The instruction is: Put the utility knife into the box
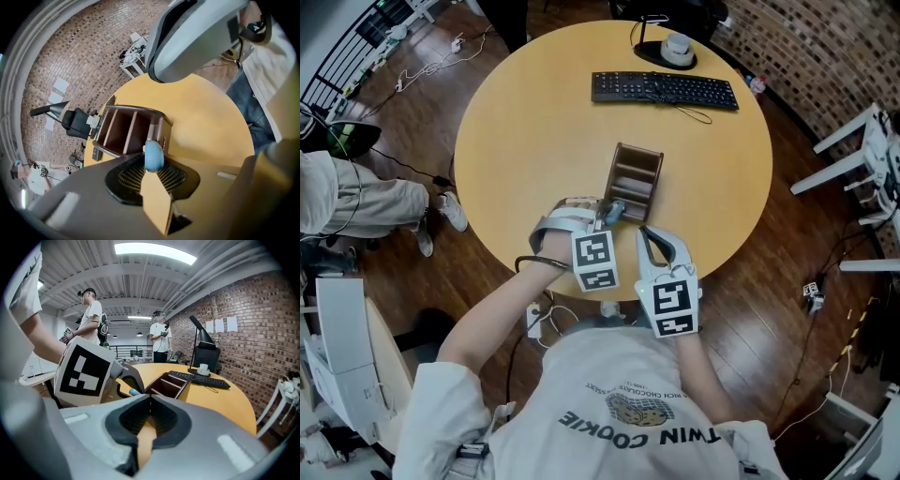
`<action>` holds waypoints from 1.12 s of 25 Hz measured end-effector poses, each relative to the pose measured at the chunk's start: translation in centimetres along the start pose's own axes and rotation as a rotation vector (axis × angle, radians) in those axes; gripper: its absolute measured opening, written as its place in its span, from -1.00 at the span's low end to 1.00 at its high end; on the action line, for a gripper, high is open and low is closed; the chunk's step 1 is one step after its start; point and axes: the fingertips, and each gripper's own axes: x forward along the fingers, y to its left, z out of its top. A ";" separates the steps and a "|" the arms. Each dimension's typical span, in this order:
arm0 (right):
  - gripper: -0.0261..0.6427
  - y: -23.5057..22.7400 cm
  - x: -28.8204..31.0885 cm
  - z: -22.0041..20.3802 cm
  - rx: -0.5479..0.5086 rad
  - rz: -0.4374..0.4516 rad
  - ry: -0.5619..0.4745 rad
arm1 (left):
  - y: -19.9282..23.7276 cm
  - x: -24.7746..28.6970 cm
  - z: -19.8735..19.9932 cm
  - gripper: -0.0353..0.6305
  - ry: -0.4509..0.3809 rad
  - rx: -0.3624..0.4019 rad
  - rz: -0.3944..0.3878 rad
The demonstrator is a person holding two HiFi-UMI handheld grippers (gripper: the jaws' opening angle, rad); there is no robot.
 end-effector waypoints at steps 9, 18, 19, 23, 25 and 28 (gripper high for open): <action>-0.92 -0.2 0.2 -0.2 0.006 0.004 0.005 | 0.6 0.1 0.3 -0.66 0.039 0.059 -0.026; -0.92 -0.4 0.2 -0.2 0.012 0.006 0.001 | 0.5 0.2 0.3 -0.66 0.075 0.109 -0.020; -0.92 -0.4 0.2 -0.2 0.013 0.006 0.001 | 0.5 0.2 0.3 -0.66 0.078 0.115 -0.018; -0.92 -0.5 0.0 -0.4 0.019 0.003 0.003 | 0.0 0.3 0.5 -0.66 0.083 0.135 -0.026; -0.92 -0.6 0.0 -0.5 0.021 0.000 0.004 | -0.1 0.4 0.6 -0.66 0.084 0.147 -0.019; -0.92 -0.7 -0.2 -0.7 0.024 -0.003 0.004 | -0.1 0.5 0.8 -0.66 0.083 0.150 -0.015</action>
